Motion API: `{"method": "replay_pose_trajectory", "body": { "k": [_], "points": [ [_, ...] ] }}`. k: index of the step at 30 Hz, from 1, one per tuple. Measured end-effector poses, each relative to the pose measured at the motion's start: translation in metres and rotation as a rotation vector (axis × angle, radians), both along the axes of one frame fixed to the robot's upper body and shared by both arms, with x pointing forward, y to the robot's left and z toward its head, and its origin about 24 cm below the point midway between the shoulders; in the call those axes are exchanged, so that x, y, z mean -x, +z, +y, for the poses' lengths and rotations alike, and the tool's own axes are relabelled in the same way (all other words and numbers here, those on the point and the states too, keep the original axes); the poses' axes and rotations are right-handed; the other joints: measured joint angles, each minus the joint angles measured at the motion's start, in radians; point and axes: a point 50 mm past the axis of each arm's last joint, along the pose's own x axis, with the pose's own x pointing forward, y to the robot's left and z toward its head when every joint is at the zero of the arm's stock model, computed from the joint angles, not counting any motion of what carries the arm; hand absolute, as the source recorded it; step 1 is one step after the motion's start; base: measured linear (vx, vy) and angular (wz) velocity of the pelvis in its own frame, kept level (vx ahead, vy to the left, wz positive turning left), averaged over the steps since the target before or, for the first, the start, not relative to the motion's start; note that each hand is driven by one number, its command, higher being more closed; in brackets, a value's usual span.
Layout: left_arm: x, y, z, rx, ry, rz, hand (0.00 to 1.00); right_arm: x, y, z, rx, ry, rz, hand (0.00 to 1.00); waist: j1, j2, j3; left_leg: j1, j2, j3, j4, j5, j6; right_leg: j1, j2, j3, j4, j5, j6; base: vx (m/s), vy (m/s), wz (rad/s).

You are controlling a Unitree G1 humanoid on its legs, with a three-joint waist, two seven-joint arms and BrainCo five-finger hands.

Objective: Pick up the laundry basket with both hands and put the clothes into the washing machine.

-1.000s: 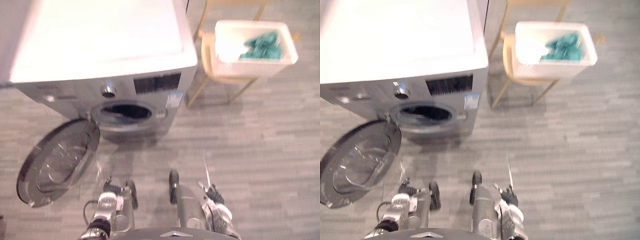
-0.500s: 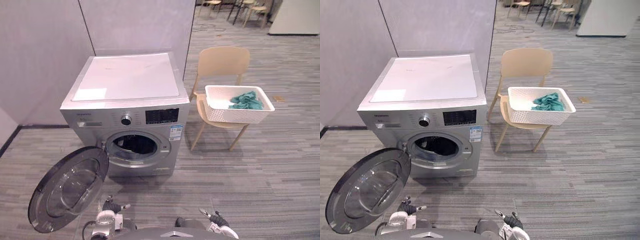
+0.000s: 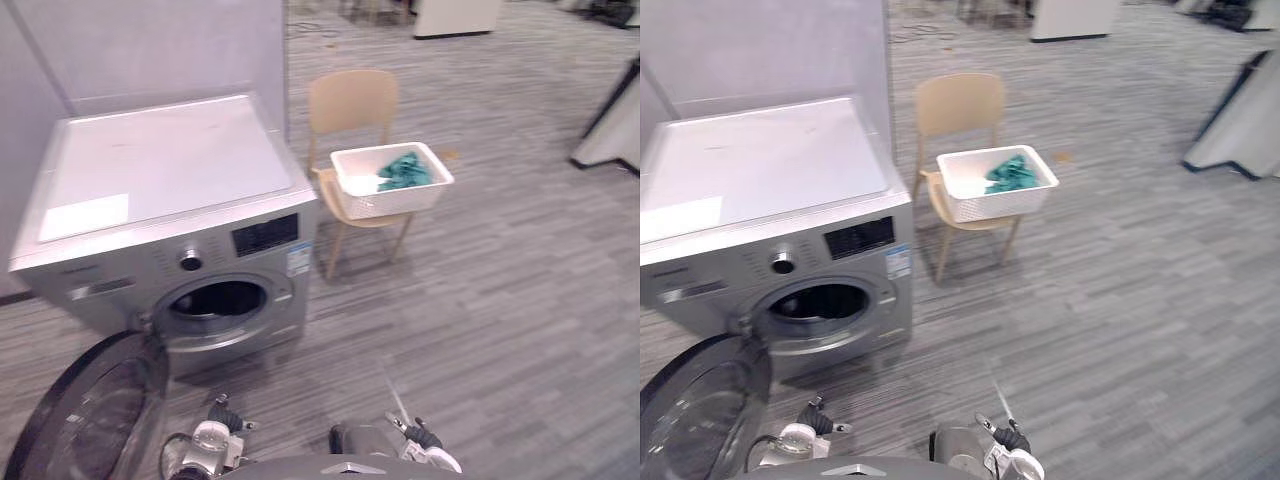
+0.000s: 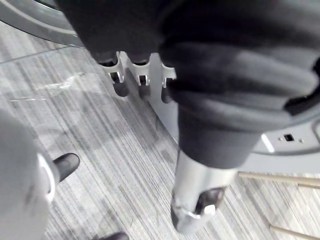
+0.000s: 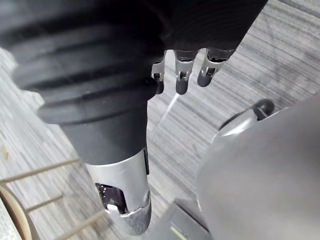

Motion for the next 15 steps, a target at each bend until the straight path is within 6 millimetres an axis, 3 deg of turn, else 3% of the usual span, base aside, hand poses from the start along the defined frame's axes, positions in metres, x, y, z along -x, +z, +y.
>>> {"method": "replay_pose_trajectory", "body": {
  "k": [2,4,5,6,7,9,10,13,14,15],
  "points": [
    [0.001,0.000,0.004,-0.008,0.003,0.001,0.00,0.004,-0.002,-0.002,-0.006,-0.038,0.016,0.00,0.004,0.001,0.001,0.013,0.043,0.015,-0.002,0.007,-0.025,0.001,-0.052,-0.027,-0.031,0.001,0.005,0.18,-0.257,-0.46],
    [0.007,-0.002,0.009,-0.020,0.002,0.025,0.00,0.005,-0.003,-0.005,0.002,-0.049,0.031,0.00,0.003,-0.004,0.002,0.033,0.070,0.020,-0.007,0.006,-0.074,0.009,-0.098,-0.035,-0.141,0.025,0.017,0.14,-0.304,-0.55],
    [0.011,-0.003,0.013,-0.022,0.016,0.036,0.00,0.008,-0.004,-0.005,0.001,-0.052,0.047,0.00,0.005,-0.017,0.006,0.049,0.066,0.025,-0.008,-0.001,-0.106,0.021,-0.128,-0.054,-0.235,0.083,0.012,0.21,-0.431,-0.75],
    [0.012,-0.003,0.018,-0.033,0.018,0.038,0.00,0.012,-0.006,-0.009,-0.002,-0.079,0.072,0.00,0.010,-0.026,0.020,0.100,0.080,0.024,-0.026,-0.015,-0.155,0.040,-0.114,-0.051,-0.286,0.137,0.109,0.21,-0.438,-0.72],
    [0.011,-0.004,0.014,-0.024,0.009,0.040,0.00,0.013,-0.006,-0.014,0.015,-0.074,0.080,0.00,0.004,0.003,0.027,0.105,0.104,0.011,-0.032,-0.009,-0.155,0.048,-0.083,-0.052,-0.286,0.128,0.090,0.20,-0.495,-0.82],
    [0.016,-0.007,0.000,0.020,-0.007,0.062,0.00,0.034,-0.005,-0.038,0.070,-0.094,0.142,0.00,-0.003,0.071,0.026,0.125,0.150,-0.046,-0.024,0.001,-0.163,0.034,-0.010,-0.056,-0.257,0.070,0.062,0.14,-0.285,-0.56],
    [0.016,-0.007,0.001,0.024,0.010,0.062,0.00,0.041,-0.007,-0.039,0.063,-0.114,0.166,0.00,-0.008,0.070,0.027,0.122,0.160,-0.056,0.005,0.009,-0.167,0.030,-0.002,-0.056,-0.229,0.049,0.053,0.17,-0.298,-0.26],
    [0.024,-0.009,0.008,0.041,0.113,0.073,0.00,0.070,-0.013,-0.032,0.026,-0.132,0.260,0.00,-0.022,0.056,0.019,0.042,0.221,-0.135,0.229,0.049,-0.135,0.050,0.026,-0.064,-0.183,-0.016,0.015,0.13,-0.362,-0.06],
    [0.025,-0.009,0.010,0.050,0.141,0.070,0.00,0.073,-0.014,-0.028,0.014,-0.133,0.270,0.00,-0.023,0.054,0.016,0.001,0.240,-0.157,0.315,0.082,-0.086,0.064,0.039,-0.065,-0.192,-0.022,0.004,0.13,-0.269,-0.20],
    [0.023,-0.007,0.014,0.074,0.207,0.045,0.00,0.075,-0.015,-0.024,-0.005,-0.128,0.266,0.00,-0.026,0.050,0.015,-0.072,0.276,-0.176,0.466,0.171,0.033,0.093,0.057,-0.063,-0.213,-0.023,-0.014,0.13,-0.254,-0.30]
  ]
}}
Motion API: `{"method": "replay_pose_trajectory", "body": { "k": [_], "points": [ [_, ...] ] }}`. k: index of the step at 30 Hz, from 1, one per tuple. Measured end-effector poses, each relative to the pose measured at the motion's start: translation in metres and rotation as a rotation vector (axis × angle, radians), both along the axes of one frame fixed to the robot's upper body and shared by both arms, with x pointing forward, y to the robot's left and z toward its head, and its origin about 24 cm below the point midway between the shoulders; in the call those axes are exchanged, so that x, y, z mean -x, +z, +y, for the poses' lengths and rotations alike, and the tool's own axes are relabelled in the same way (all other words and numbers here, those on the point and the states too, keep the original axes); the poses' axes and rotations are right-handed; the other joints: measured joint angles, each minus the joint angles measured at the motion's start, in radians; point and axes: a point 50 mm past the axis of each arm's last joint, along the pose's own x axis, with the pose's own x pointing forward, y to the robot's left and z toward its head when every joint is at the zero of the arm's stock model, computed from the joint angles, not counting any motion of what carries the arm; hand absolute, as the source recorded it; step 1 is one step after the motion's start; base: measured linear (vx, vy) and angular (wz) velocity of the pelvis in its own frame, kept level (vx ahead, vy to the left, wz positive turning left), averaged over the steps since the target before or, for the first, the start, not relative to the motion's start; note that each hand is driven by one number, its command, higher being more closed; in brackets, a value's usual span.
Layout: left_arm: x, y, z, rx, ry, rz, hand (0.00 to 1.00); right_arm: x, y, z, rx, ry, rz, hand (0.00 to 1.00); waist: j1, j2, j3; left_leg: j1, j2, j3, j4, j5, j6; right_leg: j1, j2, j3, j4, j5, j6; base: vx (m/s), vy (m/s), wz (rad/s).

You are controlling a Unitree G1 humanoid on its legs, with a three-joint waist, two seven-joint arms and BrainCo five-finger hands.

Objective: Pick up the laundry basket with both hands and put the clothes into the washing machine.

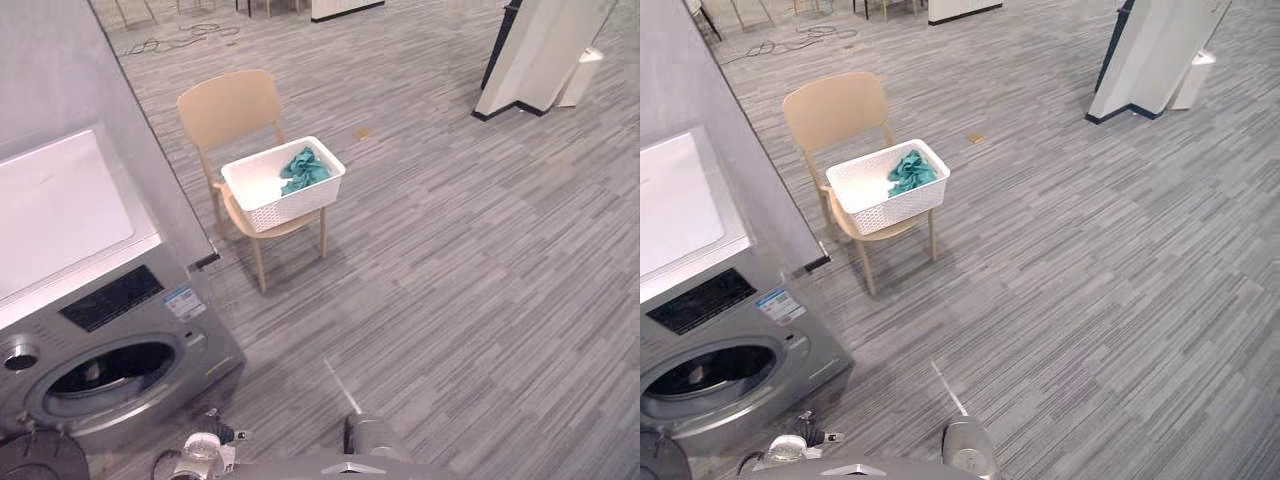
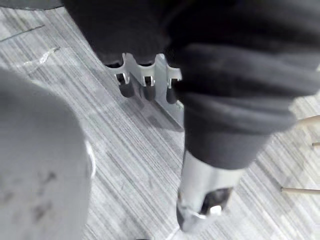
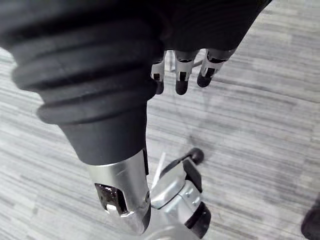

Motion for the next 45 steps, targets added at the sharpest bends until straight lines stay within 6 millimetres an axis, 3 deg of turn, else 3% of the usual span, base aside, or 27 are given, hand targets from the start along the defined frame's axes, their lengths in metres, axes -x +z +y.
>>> {"method": "replay_pose_trajectory", "body": {
  "k": [2,3,5,6,8,11,12,13,16,18,19,20,21,23,25,28,29,30,31,32,33,34,36,38,39,42,45],
  "points": [
    [0.001,0.001,0.003,0.004,0.045,-0.015,0.00,-0.004,0.000,0.002,-0.009,0.014,-0.019,0.00,0.015,-0.007,0.003,-0.052,0.030,-0.007,0.127,0.098,0.034,0.037,0.032,0.034,-0.025,-0.003,-0.020,0.17,-0.216,-0.61],
    [-0.002,0.002,0.002,0.011,0.055,-0.031,0.00,-0.014,0.003,-0.003,0.012,0.034,-0.054,0.00,0.030,0.001,0.002,-0.104,-0.003,-0.024,0.271,-0.011,-0.016,0.073,0.051,0.066,-0.052,0.000,-0.043,0.18,-0.113,-0.67],
    [-0.002,0.003,0.001,0.009,0.061,-0.042,0.00,-0.023,0.005,-0.004,0.021,0.067,-0.078,0.00,0.033,-0.001,0.004,-0.153,-0.099,-0.054,0.331,-0.144,-0.042,0.119,0.051,0.081,-0.089,0.009,-0.060,0.16,-0.046,-0.40],
    [-0.003,0.004,0.001,0.014,0.068,-0.058,0.00,-0.028,0.005,-0.004,0.023,0.085,-0.084,0.00,0.044,0.001,0.005,-0.178,-0.175,-0.052,0.300,-0.208,-0.048,0.153,0.052,0.092,-0.115,0.010,-0.063,0.15,-0.002,-0.28],
    [-0.004,0.005,0.001,0.018,0.074,-0.079,0.00,-0.040,0.007,-0.002,0.023,0.124,-0.107,0.00,0.060,0.004,0.007,-0.192,-0.257,-0.021,0.137,-0.258,-0.047,0.194,0.053,0.098,-0.142,0.008,-0.063,0.22,0.056,-0.28],
    [-0.007,0.007,-0.003,0.028,0.083,-0.100,0.00,-0.070,0.014,0.002,0.037,0.183,-0.196,0.00,0.070,0.021,0.020,-0.214,-0.318,0.013,-0.233,-0.221,-0.052,0.226,0.052,0.110,-0.155,-0.020,-0.047,0.22,0.107,-0.14],
    [-0.006,0.007,-0.004,0.039,0.108,-0.103,0.00,-0.077,0.017,0.002,0.045,0.193,-0.225,0.00,0.083,0.028,0.019,-0.208,-0.328,0.019,-0.287,-0.132,-0.044,0.236,0.046,0.125,-0.155,-0.039,-0.036,0.25,0.158,-0.17],
    [-0.005,0.006,-0.004,0.043,0.121,-0.098,0.00,-0.080,0.017,0.003,0.047,0.205,-0.232,0.00,0.089,0.030,0.015,-0.202,-0.337,0.026,-0.296,-0.113,-0.031,0.240,0.040,0.131,-0.158,-0.048,-0.030,0.28,0.208,-0.11],
    [0.000,0.005,-0.001,0.067,0.226,-0.094,0.00,-0.087,0.017,0.011,0.034,0.251,-0.242,0.00,0.091,0.030,0.008,-0.176,-0.402,0.035,-0.287,-0.179,0.066,0.268,-0.025,0.136,-0.140,-0.096,0.023,0.32,0.227,0.03],
    [0.006,0.004,0.006,0.074,0.308,-0.089,0.00,-0.082,0.017,0.018,0.017,0.252,-0.254,0.00,0.110,-0.006,-0.002,-0.102,-0.473,0.059,-0.327,-0.223,0.081,0.189,-0.085,0.159,0.134,-0.146,0.072,0.40,0.230,-0.13],
    [0.006,0.003,0.008,0.071,0.302,-0.083,0.00,-0.077,0.016,0.017,0.019,0.242,-0.255,0.00,0.108,-0.024,-0.003,-0.070,-0.496,0.058,-0.336,-0.236,0.082,0.124,-0.097,0.174,0.320,-0.121,0.091,0.32,0.160,-0.03],
    [0.006,0.003,0.010,0.072,0.314,-0.078,0.00,-0.073,0.016,0.018,0.019,0.231,-0.255,0.00,0.106,-0.037,0.001,-0.046,-0.508,0.055,-0.338,-0.248,0.081,0.076,-0.099,0.192,0.456,-0.076,0.096,0.43,0.112,0.30],
    [0.009,0.002,0.014,0.082,0.364,-0.047,0.00,-0.061,0.016,0.014,0.017,0.159,-0.270,0.00,0.090,-0.054,-0.001,0.011,-0.528,0.031,-0.336,-0.278,0.079,-0.016,-0.089,0.225,0.743,0.033,0.082,0.38,0.040,0.44],
    [0.015,-0.001,0.013,0.118,0.406,-0.008,0.00,-0.048,0.016,0.008,0.028,0.131,-0.251,0.00,0.067,-0.050,-0.001,0.051,-0.526,-0.030,-0.334,-0.278,0.079,-0.076,-0.064,0.217,0.872,0.043,0.086,0.36,-0.023,0.94],
    [0.011,0.000,0.015,0.109,0.370,-0.012,0.00,-0.021,0.010,0.009,0.008,0.059,-0.182,0.00,0.061,-0.055,0.001,0.086,-0.515,-0.112,-0.358,-0.274,0.072,-0.137,-0.061,0.202,0.842,0.023,0.089,0.38,-0.110,1.26],
    [0.009,0.001,0.011,0.083,0.326,-0.003,0.00,0.007,0.006,0.012,-0.006,-0.032,-0.117,0.00,0.060,-0.035,0.013,0.148,-0.468,-0.213,-0.405,-0.276,0.043,-0.155,-0.093,0.215,0.431,-0.008,0.052,0.35,-0.194,1.05],
    [0.010,0.001,0.010,0.082,0.320,-0.003,0.00,0.014,0.005,0.014,-0.012,-0.036,-0.095,0.00,0.052,-0.024,0.016,0.161,-0.442,-0.249,-0.408,-0.291,0.019,-0.099,-0.086,0.265,0.161,0.019,0.062,0.20,-0.221,0.93],
    [0.007,0.003,0.011,0.063,0.272,-0.040,0.00,0.025,0.002,0.019,-0.038,-0.045,-0.054,0.00,0.050,-0.046,0.001,0.169,-0.428,-0.281,-0.404,-0.314,-0.005,-0.056,-0.086,0.330,-0.029,0.061,0.073,0.26,-0.364,0.93],
    [0.003,0.005,0.011,0.056,0.253,-0.064,0.00,0.031,0.000,0.025,-0.060,-0.039,-0.024,0.00,0.052,-0.063,-0.010,0.170,-0.422,-0.298,-0.394,-0.332,-0.018,-0.044,-0.091,0.349,-0.083,0.082,0.079,0.29,-0.457,0.85],
    [-0.002,0.007,0.011,0.051,0.234,-0.096,0.00,0.040,-0.003,0.034,-0.097,-0.037,0.018,0.00,0.050,-0.079,-0.030,0.172,-0.396,-0.330,-0.375,-0.362,-0.052,-0.039,-0.086,0.331,-0.075,0.175,0.151,0.35,-0.580,0.72],
    [0.001,0.005,0.000,0.083,0.224,-0.088,0.00,0.043,-0.002,0.025,-0.082,-0.033,0.035,0.00,0.045,-0.059,-0.052,0.175,-0.336,-0.330,-0.380,-0.371,-0.065,-0.048,-0.047,0.272,-0.031,0.135,0.131,0.33,-0.517,0.64],
    [0.001,0.004,-0.008,0.108,0.219,-0.087,0.00,0.042,-0.002,0.021,-0.071,-0.027,0.036,0.00,0.043,-0.031,-0.062,0.179,-0.312,-0.317,-0.378,-0.363,-0.075,-0.049,-0.033,0.251,-0.016,0.120,0.113,0.30,-0.486,0.51],
    [0.000,0.003,-0.018,0.142,0.215,-0.092,0.00,0.028,-0.001,0.017,-0.062,0.022,0.014,0.00,0.039,-0.032,-0.055,0.170,-0.273,-0.278,-0.357,-0.308,-0.083,-0.043,-0.021,0.203,0.029,0.077,0.077,0.22,-0.407,0.57],
    [0.003,0.003,-0.010,0.138,0.292,-0.092,0.00,0.022,-0.001,0.015,-0.056,0.033,-0.001,0.00,0.027,-0.027,-0.053,0.087,-0.235,-0.267,-0.161,-0.275,-0.079,0.020,-0.024,0.115,0.028,0.041,0.047,0.16,-0.415,1.09],
    [0.004,0.004,-0.004,0.130,0.335,-0.102,0.00,0.017,0.000,0.011,-0.042,0.068,-0.005,0.00,0.043,-0.026,-0.051,-0.005,-0.196,-0.228,0.032,-0.215,-0.071,0.064,-0.022,0.067,0.022,0.021,0.021,0.10,-0.317,0.92],
    [0.009,0.003,0.003,0.108,0.347,-0.089,0.00,0.002,0.005,-0.005,0.011,0.078,-0.046,0.00,0.065,-0.020,-0.047,-0.092,-0.126,-0.125,0.179,-0.090,-0.034,0.132,-0.022,0.001,-0.018,0.006,0.001,0.08,-0.247,0.51],
    [0.009,0.003,0.003,0.100,0.304,-0.084,0.00,-0.028,0.013,-0.010,0.056,0.073,-0.156,0.00,0.063,-0.009,-0.044,-0.120,-0.153,-0.023,0.090,-0.162,-0.051,0.166,-0.040,-0.075,-0.093,0.014,0.006,0.05,-0.120,0.65]
  ]
}}
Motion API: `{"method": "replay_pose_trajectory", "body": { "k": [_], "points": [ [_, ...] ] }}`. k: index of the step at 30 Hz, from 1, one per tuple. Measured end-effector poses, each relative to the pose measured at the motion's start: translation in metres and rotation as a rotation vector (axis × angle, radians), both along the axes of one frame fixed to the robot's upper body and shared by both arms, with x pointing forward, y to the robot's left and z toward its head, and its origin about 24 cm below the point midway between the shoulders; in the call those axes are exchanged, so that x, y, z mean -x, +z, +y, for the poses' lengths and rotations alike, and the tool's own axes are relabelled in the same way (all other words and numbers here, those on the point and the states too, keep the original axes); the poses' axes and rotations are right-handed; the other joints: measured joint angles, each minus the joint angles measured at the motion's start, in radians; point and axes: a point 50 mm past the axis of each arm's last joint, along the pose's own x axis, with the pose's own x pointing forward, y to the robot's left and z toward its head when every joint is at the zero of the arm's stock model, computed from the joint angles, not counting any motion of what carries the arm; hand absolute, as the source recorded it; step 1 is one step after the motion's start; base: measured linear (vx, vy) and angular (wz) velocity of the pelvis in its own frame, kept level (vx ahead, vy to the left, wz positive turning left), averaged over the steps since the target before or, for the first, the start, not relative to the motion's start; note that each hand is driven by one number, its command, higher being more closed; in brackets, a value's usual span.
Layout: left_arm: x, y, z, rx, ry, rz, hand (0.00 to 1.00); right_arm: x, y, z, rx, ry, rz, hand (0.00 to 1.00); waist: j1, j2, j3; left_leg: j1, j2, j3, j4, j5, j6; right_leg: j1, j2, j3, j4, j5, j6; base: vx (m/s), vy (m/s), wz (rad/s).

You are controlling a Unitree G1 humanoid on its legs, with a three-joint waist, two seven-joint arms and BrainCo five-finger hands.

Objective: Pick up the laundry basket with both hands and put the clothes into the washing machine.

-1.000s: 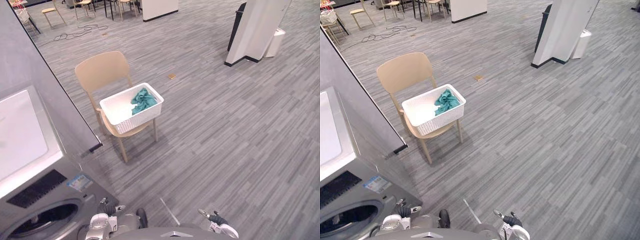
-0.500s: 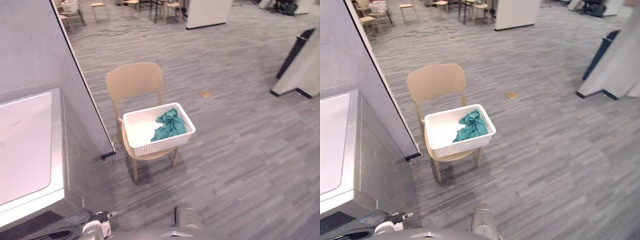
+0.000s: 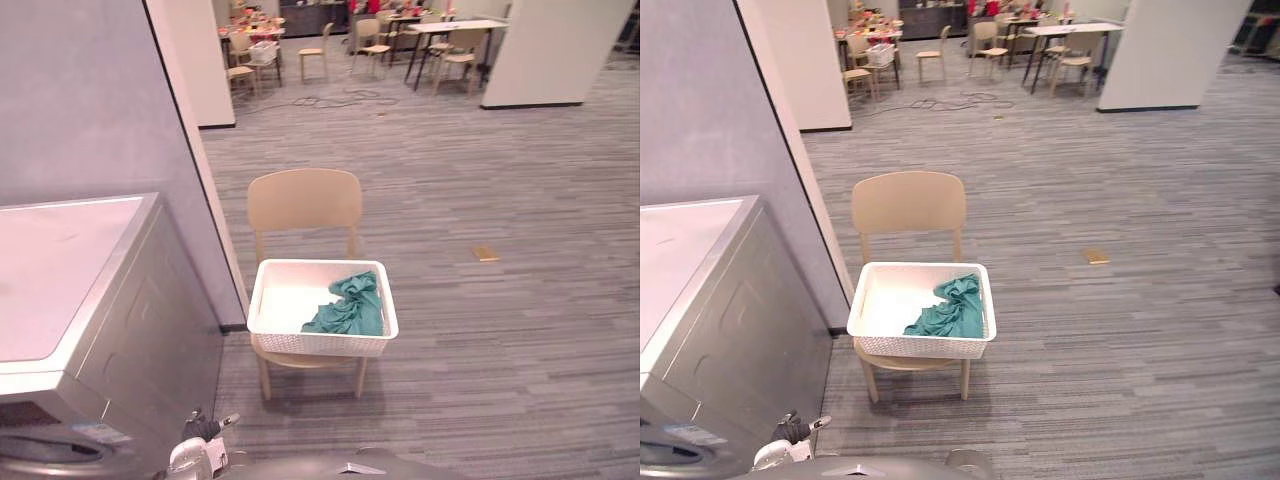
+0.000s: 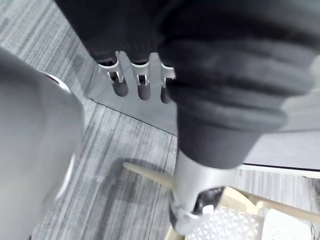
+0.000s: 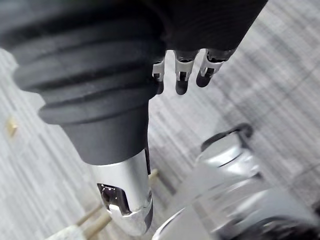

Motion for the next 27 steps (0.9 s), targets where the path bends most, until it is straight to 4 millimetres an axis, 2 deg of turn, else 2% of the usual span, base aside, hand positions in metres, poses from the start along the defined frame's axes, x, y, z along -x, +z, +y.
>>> {"method": "replay_pose_trajectory", "body": {
  "k": [1,2,3,5,6,8,10,11,12,13,14,16,17,18,19,20,22,23,24,25,26,27],
  "points": [
    [0.000,0.000,0.000,-0.003,-0.014,0.003,0.00,-0.007,0.002,-0.001,0.007,-0.012,-0.026,0.00,0.000,0.000,0.000,0.008,-0.024,0.017,-0.062,-0.015,-0.008,0.003,-0.003,-0.011,-0.014,0.003,0.003,0.03,-0.041,0.75],
    [0.002,-0.001,-0.003,0.000,-0.044,0.016,0.00,-0.018,0.005,-0.003,0.019,-0.018,-0.064,0.00,0.000,0.007,-0.002,0.038,-0.074,0.043,-0.233,-0.012,-0.010,0.007,-0.004,-0.029,-0.040,0.013,0.007,0.04,0.007,0.70],
    [0.005,-0.003,-0.007,0.010,-0.056,0.035,0.00,-0.031,0.011,-0.005,0.032,-0.018,-0.116,0.00,-0.001,0.026,-0.003,0.074,-0.106,0.068,-0.398,0.000,0.013,0.003,0.005,-0.051,-0.047,0.017,0.007,0.03,0.013,0.72],
    [0.002,-0.003,-0.005,-0.002,-0.080,0.039,0.00,-0.046,0.015,0.000,0.019,-0.032,-0.176,0.00,-0.003,0.017,-0.002,0.098,-0.137,0.056,-0.485,0.010,0.020,-0.004,-0.001,-0.035,-0.048,0.038,0.015,0.07,0.033,0.60],
    [0.000,-0.003,-0.006,-0.002,-0.078,0.033,0.00,-0.052,0.015,0.003,0.015,-0.031,-0.194,0.00,0.011,0.013,0.001,0.098,-0.149,0.049,-0.493,0.014,0.018,-0.007,-0.003,-0.022,-0.050,0.046,0.009,0.10,0.042,0.26],
    [-0.001,-0.003,-0.007,-0.006,-0.099,0.037,0.00,-0.064,0.017,0.014,0.000,-0.013,-0.224,0.00,0.013,0.017,-0.002,0.109,-0.160,0.052,-0.501,0.015,0.022,-0.002,-0.011,-0.015,-0.047,0.043,0.011,0.13,0.071,-0.04],
    [-0.002,-0.003,-0.009,-0.011,-0.118,0.036,0.00,-0.066,0.017,0.025,-0.022,0.001,-0.240,0.00,0.012,0.015,0.000,0.133,-0.176,0.051,-0.511,0.011,0.025,0.009,-0.026,-0.016,-0.030,0.025,0.021,0.16,0.074,0.03],
    [-0.004,-0.002,-0.008,-0.016,-0.124,0.032,0.00,-0.062,0.015,0.032,-0.037,-0.002,-0.237,0.00,0.014,-0.001,0.006,0.145,-0.191,0.051,-0.512,-0.007,0.031,0.004,-0.048,-0.012,0.024,-0.005,0.034,0.10,0.036,0.03],
    [-0.007,-0.001,-0.008,-0.021,-0.133,0.025,0.00,-0.060,0.015,0.034,-0.041,-0.001,-0.237,0.00,0.014,-0.004,0.008,0.154,-0.200,0.051,-0.512,-0.018,0.038,-0.010,-0.056,-0.003,0.073,-0.018,0.044,0.07,0.029,0.01],
    [-0.008,-0.001,-0.009,-0.029,-0.154,0.027,0.00,-0.060,0.019,0.032,-0.028,0.002,-0.259,0.00,0.010,-0.006,0.011,0.157,-0.211,0.051,-0.508,-0.040,0.037,-0.083,-0.071,0.047,0.237,-0.023,0.049,0.04,0.011,0.04],
    [-0.008,-0.001,-0.008,-0.037,-0.165,0.029,0.00,-0.063,0.023,0.033,-0.020,0.021,-0.283,0.00,0.004,-0.015,0.016,0.173,-0.214,0.051,-0.503,-0.052,0.037,-0.169,-0.068,0.115,0.400,0.019,0.044,0.05,0.001,0.07],
    [-0.009,0.000,-0.003,-0.052,-0.175,0.031,0.00,-0.053,0.022,0.033,-0.015,0.025,-0.269,0.00,-0.004,-0.021,0.027,0.192,-0.190,0.040,-0.475,-0.066,0.034,-0.232,-0.040,0.190,0.565,0.103,0.044,0.14,-0.063,0.21],
    [-0.010,0.000,-0.002,-0.059,-0.181,0.027,0.00,-0.047,0.020,0.034,-0.018,0.020,-0.254,0.00,-0.004,-0.029,0.027,0.194,-0.182,0.034,-0.466,-0.067,0.028,-0.240,-0.036,0.199,0.594,0.090,0.041,0.19,-0.181,0.38],
    [-0.016,0.002,0.000,-0.069,-0.192,0.012,0.00,-0.036,0.016,0.036,-0.032,-0.001,-0.223,0.00,-0.002,-0.042,0.025,0.186,-0.160,0.018,-0.451,-0.077,0.009,-0.262,-0.040,0.206,0.604,0.027,0.029,0.15,-0.202,0.29],
    [-0.018,0.003,0.001,-0.072,-0.192,0.006,0.00,-0.034,0.015,0.036,-0.032,-0.014,-0.217,0.00,0.000,-0.048,0.029,0.196,-0.152,0.012,-0.453,-0.076,0.005,-0.263,-0.049,0.207,0.587,0.006,0.025,0.23,-0.318,0.28],
    [-0.020,0.004,0.003,-0.078,-0.191,-0.002,0.00,-0.024,0.011,0.033,-0.035,-0.056,-0.188,0.00,-0.001,-0.056,0.039,0.210,-0.131,0.000,-0.458,-0.069,-0.011,-0.254,-0.073,0.207,0.513,-0.028,0.022,0.21,-0.296,0.13],
    [-0.019,0.004,0.003,-0.079,-0.189,-0.001,0.00,-0.013,0.007,0.030,-0.037,-0.098,-0.150,0.00,0.002,-0.060,0.037,0.222,-0.099,-0.010,-0.461,-0.074,-0.049,-0.215,-0.088,0.218,0.336,-0.004,0.021,0.18,-0.305,0.13],
    [-0.016,0.003,0.007,-0.088,-0.182,0.007,0.00,0.003,0.000,0.034,-0.058,-0.122,-0.092,0.00,0.001,-0.093,0.024,0.226,-0.098,-0.034,-0.472,-0.084,-0.083,-0.163,-0.096,0.259,0.181,0.051,0.093,0.16,-0.388,0.19],
    [-0.015,0.002,0.006,-0.078,-0.182,0.023,0.00,0.021,-0.006,0.033,-0.076,-0.169,-0.025,0.00,0.000,-0.078,0.019,0.238,-0.069,-0.069,-0.489,-0.085,-0.089,-0.118,-0.067,0.245,0.129,-0.001,0.124,0.18,-0.440,0.18],
    [-0.014,0.001,0.001,-0.064,-0.184,0.026,0.00,0.028,-0.007,0.030,-0.076,-0.187,-0.001,0.00,-0.001,-0.064,0.023,0.240,-0.054,-0.090,-0.500,-0.085,-0.089,-0.110,-0.048,0.227,0.112,0.003,0.115,0.15,-0.355,0.07],
    [-0.013,-0.001,-0.009,-0.032,-0.175,0.025,0.00,0.042,-0.009,0.023,-0.071,-0.229,0.044,0.00,0.000,-0.026,0.013,0.243,-0.055,-0.112,-0.528,-0.078,-0.084,-0.116,-0.022,0.223,0.096,0.006,0.106,0.13,-0.228,-0.06],
    [-0.012,-0.002,-0.014,-0.014,-0.156,0.028,0.00,0.053,-0.011,0.020,-0.079,-0.255,0.092,0.00,-0.002,-0.010,0.016,0.243,-0.044,-0.108,-0.547,-0.047,-0.095,-0.119,-0.003,0.217,0.098,0.003,0.096,0.07,-0.202,-0.05]
  ]
}}
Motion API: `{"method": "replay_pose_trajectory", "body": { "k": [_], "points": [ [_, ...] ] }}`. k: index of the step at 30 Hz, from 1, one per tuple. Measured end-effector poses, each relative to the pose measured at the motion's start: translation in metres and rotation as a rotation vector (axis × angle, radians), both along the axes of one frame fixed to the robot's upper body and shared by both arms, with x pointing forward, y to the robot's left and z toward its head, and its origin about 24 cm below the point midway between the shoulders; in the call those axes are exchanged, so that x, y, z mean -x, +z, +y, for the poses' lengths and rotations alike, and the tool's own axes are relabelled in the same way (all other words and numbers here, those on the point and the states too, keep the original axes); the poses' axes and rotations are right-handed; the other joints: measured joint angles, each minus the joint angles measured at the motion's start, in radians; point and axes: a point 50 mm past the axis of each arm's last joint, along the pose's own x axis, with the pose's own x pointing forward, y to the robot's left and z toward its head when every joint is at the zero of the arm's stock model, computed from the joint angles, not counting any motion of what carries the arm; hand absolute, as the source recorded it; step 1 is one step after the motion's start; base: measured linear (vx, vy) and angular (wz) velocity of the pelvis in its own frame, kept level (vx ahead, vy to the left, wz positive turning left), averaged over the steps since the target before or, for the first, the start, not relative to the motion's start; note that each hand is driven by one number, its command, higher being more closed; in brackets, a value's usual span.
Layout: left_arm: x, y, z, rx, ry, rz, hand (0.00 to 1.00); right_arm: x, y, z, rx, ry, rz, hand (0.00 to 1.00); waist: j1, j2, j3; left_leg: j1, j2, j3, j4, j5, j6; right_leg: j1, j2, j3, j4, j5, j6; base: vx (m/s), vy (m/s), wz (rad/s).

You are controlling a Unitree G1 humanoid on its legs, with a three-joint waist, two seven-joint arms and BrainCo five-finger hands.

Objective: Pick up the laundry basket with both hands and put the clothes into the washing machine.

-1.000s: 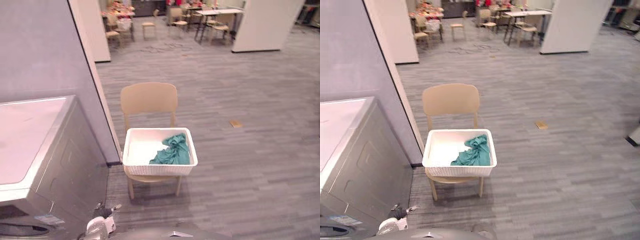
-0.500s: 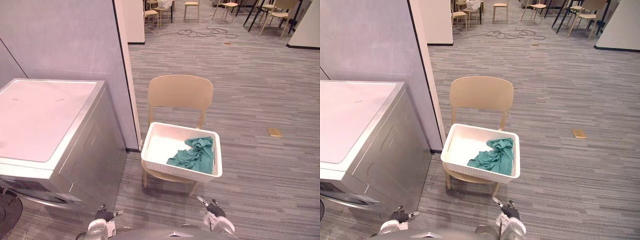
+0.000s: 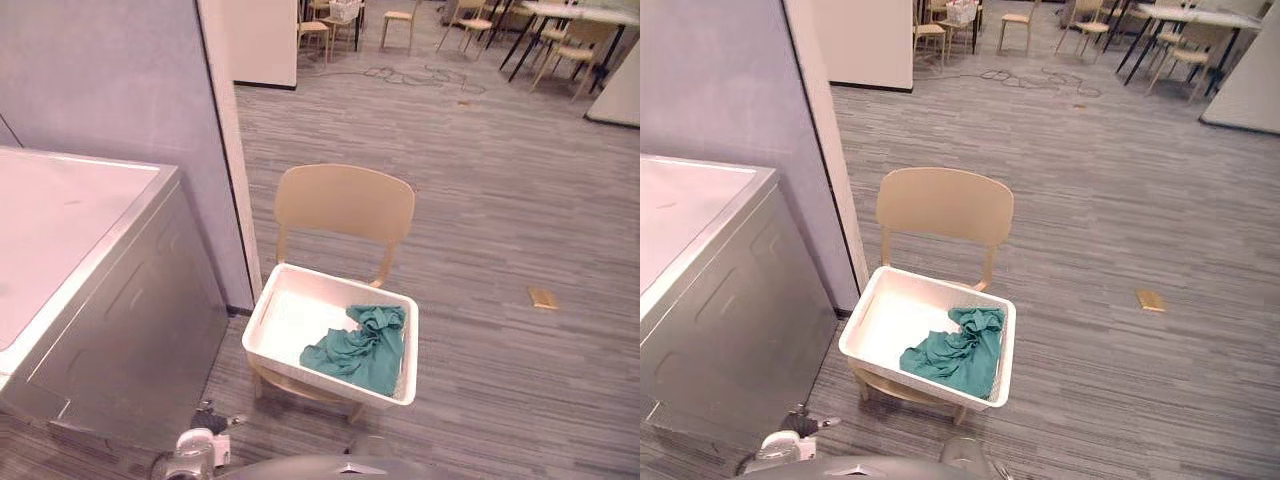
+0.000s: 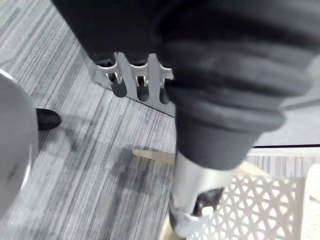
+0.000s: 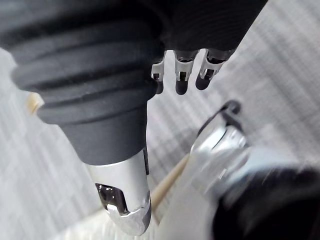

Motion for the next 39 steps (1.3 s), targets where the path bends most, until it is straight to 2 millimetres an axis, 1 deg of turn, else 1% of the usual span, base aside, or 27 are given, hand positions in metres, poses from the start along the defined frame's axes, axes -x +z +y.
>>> {"method": "replay_pose_trajectory", "body": {
  "k": [2,4,6,7,8,9,10,11,12,13,15,17,18,19,21,24,26,27,29,31,32,33,34,35,36,38,39],
  "points": [
    [0.002,-0.001,-0.001,0.006,-0.004,0.012,0.00,0.013,-0.002,-0.002,-0.020,-0.032,0.050,0.00,-0.012,0.005,-0.003,-0.001,0.012,-0.002,-0.012,0.028,-0.004,0.010,0.010,-0.019,-0.010,-0.002,-0.012,0.03,-0.186,0.16],
    [0.002,-0.002,0.000,0.008,-0.017,0.017,0.00,0.016,-0.002,-0.006,-0.022,-0.065,0.061,0.00,-0.012,0.006,-0.003,-0.005,0.026,-0.007,-0.016,0.034,-0.008,0.022,0.021,-0.031,-0.029,0.001,-0.019,0.01,-0.076,0.22],
    [0.003,-0.002,0.002,0.002,-0.033,0.025,0.00,0.007,-0.001,-0.011,-0.007,-0.060,0.039,0.00,-0.016,0.005,-0.003,-0.009,0.035,-0.008,-0.027,0.039,-0.016,0.037,0.025,-0.046,-0.067,0.021,-0.020,-0.03,0.004,0.12],
    [0.005,-0.002,0.004,-0.009,-0.052,0.034,0.00,-0.005,0.002,-0.017,0.013,-0.052,0.002,0.00,-0.021,0.006,-0.005,-0.011,0.037,-0.008,-0.043,0.044,-0.024,0.041,0.027,-0.046,-0.100,0.039,-0.016,-0.08,0.055,0.07],
    [0.006,-0.003,0.005,-0.020,-0.075,0.040,0.00,-0.029,0.009,-0.025,0.062,-0.029,-0.090,0.00,-0.026,0.006,-0.007,-0.025,0.035,-0.005,-0.055,0.044,-0.024,0.040,0.026,-0.045,-0.133,0.054,-0.016,-0.08,0.088,0.03],
    [0.005,-0.002,0.004,-0.022,-0.092,0.037,0.00,-0.053,0.026,-0.035,0.139,-0.002,-0.213,0.00,-0.034,0.002,-0.007,-0.044,0.027,-0.003,-0.060,0.048,-0.028,0.035,0.020,-0.044,-0.170,0.082,-0.011,-0.05,0.085,-0.02],
    [0.005,-0.002,0.005,-0.024,-0.094,0.037,0.00,-0.058,0.031,-0.037,0.164,0.007,-0.240,0.00,-0.036,0.004,-0.008,-0.048,0.025,-0.002,-0.062,0.049,-0.026,0.035,0.018,-0.043,-0.180,0.091,-0.009,-0.05,0.093,-0.05],
    [0.007,-0.003,0.007,-0.038,-0.112,0.045,0.00,-0.079,0.053,-0.046,0.261,0.031,-0.352,0.00,-0.043,0.002,-0.013,-0.063,0.018,0.006,-0.063,0.050,-0.021,0.038,0.010,-0.041,-0.219,0.120,-0.004,-0.05,0.094,-0.05],
    [0.007,-0.002,0.008,-0.049,-0.129,0.038,0.00,-0.095,0.078,-0.056,0.363,0.021,-0.454,0.00,-0.045,0.000,-0.023,-0.076,0.010,0.010,-0.063,0.050,-0.016,0.041,0.002,-0.040,-0.255,0.148,-0.001,-0.04,0.091,-0.07],
    [0.006,-0.001,0.007,-0.053,-0.141,0.033,0.00,-0.102,0.091,-0.061,0.415,0.015,-0.500,0.00,-0.043,-0.002,-0.023,-0.077,0.008,0.014,-0.063,0.050,-0.015,0.047,0.000,-0.039,-0.271,0.159,-0.002,0.00,0.080,-0.09],
    [0.005,0.000,0.005,-0.074,-0.201,0.027,0.00,-0.125,0.142,-0.071,0.621,-0.010,-0.663,0.00,-0.044,-0.013,-0.030,-0.085,-0.003,0.019,-0.063,0.056,-0.009,0.055,-0.010,-0.037,-0.313,0.193,0.012,0.02,0.058,-0.07],
    [0.004,0.000,0.003,-0.083,-0.237,0.025,0.00,-0.132,0.160,-0.073,0.709,-0.003,-0.704,0.00,-0.048,-0.013,-0.032,-0.089,-0.007,0.020,-0.064,0.057,-0.008,0.055,-0.013,-0.036,-0.325,0.201,0.014,0.01,0.033,-0.04],
    [0.003,0.000,-0.001,-0.088,-0.268,0.023,0.00,-0.142,0.180,-0.073,0.798,-0.003,-0.755,0.00,-0.050,-0.010,-0.035,-0.089,-0.012,0.023,-0.066,0.058,-0.008,0.057,-0.015,-0.029,-0.339,0.214,0.017,0.01,0.033,-0.09],
    [0.003,0.000,-0.003,-0.090,-0.285,0.023,0.00,-0.144,0.186,-0.073,0.828,0.003,-0.774,0.00,-0.050,-0.008,-0.036,-0.089,-0.013,0.024,-0.067,0.058,-0.008,0.058,-0.016,-0.026,-0.348,0.218,0.017,0.01,0.043,-0.12],
    [0.003,-0.001,-0.011,-0.102,-0.376,0.026,0.00,-0.163,0.217,-0.062,0.941,0.068,-0.865,0.00,-0.057,0.001,-0.042,-0.089,-0.016,0.025,-0.069,0.057,-0.007,0.076,-0.016,-0.017,-0.396,0.245,0.019,0.00,0.036,-0.10],
    [0.001,0.000,-0.012,-0.122,-0.451,0.028,0.00,-0.185,0.236,-0.046,0.986,0.198,-0.962,0.00,-0.057,0.000,-0.043,-0.095,-0.018,0.026,-0.068,0.057,-0.008,0.085,-0.016,-0.018,-0.437,0.271,0.020,-0.02,0.010,-0.07],
    [-0.001,0.000,-0.015,-0.132,-0.523,0.030,0.00,-0.210,0.247,-0.021,0.950,0.418,-1.085,0.00,-0.053,-0.001,-0.044,-0.105,-0.017,0.015,-0.062,0.056,-0.009,0.110,-0.018,-0.030,-0.494,0.297,0.019,-0.04,-0.004,0.09],
    [-0.001,-0.001,-0.016,-0.133,-0.532,0.032,0.00,-0.215,0.250,-0.014,0.938,0.481,-1.117,0.00,-0.050,-0.001,-0.045,-0.110,-0.017,0.010,-0.060,0.056,-0.009,0.112,-0.018,-0.037,-0.502,0.302,0.018,-0.04,-0.018,0.20],
    [-0.004,0.000,-0.017,-0.140,-0.560,0.026,0.00,-0.233,0.251,0.011,0.887,0.709,-1.191,0.00,-0.040,-0.002,-0.044,-0.130,-0.014,-0.016,-0.051,0.058,-0.011,0.113,-0.018,-0.059,-0.513,0.309,0.017,-0.03,-0.029,0.28],
    [-0.008,0.002,-0.017,-0.146,-0.577,0.007,0.00,-0.253,0.237,0.027,0.830,0.983,-1.165,0.00,-0.019,-0.006,-0.044,-0.150,-0.013,-0.043,-0.044,0.063,-0.013,0.114,-0.019,-0.076,-0.520,0.318,0.017,-0.02,-0.024,0.32],
    [-0.010,0.002,-0.017,-0.145,-0.582,0.002,0.00,-0.258,0.232,0.029,0.834,1.059,-1.137,0.00,-0.012,-0.007,-0.043,-0.153,-0.013,-0.047,-0.044,0.064,-0.013,0.114,-0.019,-0.080,-0.520,0.318,0.017,-0.03,-0.013,0.28],
    [-0.012,0.003,-0.016,-0.139,-0.595,-0.003,0.00,-0.267,0.222,0.032,0.827,1.181,-1.077,0.00,0.000,-0.007,-0.042,-0.163,-0.013,-0.061,-0.039,0.065,-0.013,0.115,-0.019,-0.092,-0.520,0.318,0.017,-0.02,-0.009,0.21],
    [-0.013,0.003,-0.016,-0.138,-0.596,-0.005,0.00,-0.270,0.217,0.034,0.822,1.228,-1.048,0.00,0.004,-0.008,-0.042,-0.166,-0.013,-0.066,-0.038,0.066,-0.013,0.116,-0.020,-0.098,-0.520,0.318,0.017,-0.02,-0.010,0.21],
    [-0.014,0.004,-0.016,-0.138,-0.597,-0.009,0.00,-0.275,0.208,0.039,0.799,1.304,-1.008,0.00,0.015,-0.008,-0.040,-0.168,-0.013,-0.071,-0.037,0.066,-0.013,0.118,-0.020,-0.102,-0.520,0.318,0.017,-0.02,-0.009,0.13],
    [-0.016,0.004,-0.016,-0.137,-0.597,-0.013,0.00,-0.279,0.201,0.044,0.770,1.386,-0.974,0.00,0.018,-0.008,-0.033,-0.167,-0.014,-0.074,-0.035,0.066,-0.013,0.122,-0.020,-0.104,-0.520,0.318,0.017,-0.03,-0.005,0.10],
    [-0.020,0.006,-0.016,-0.137,-0.594,-0.029,0.00,-0.285,0.192,0.045,0.768,1.470,-0.909,0.00,0.021,-0.010,-0.010,-0.170,-0.016,-0.086,-0.027,0.066,-0.013,0.130,-0.023,-0.110,-0.519,0.318,0.017,-0.05,0.004,0.15],
    [-0.024,0.008,-0.015,-0.141,-0.595,-0.045,0.00,-0.290,0.189,0.041,0.774,1.491,-0.872,0.00,0.025,-0.011,0.009,-0.181,-0.018,-0.094,-0.018,0.066,-0.013,0.127,-0.025,-0.120,-0.518,0.318,0.017,-0.07,0.005,0.18]
  ]
}}
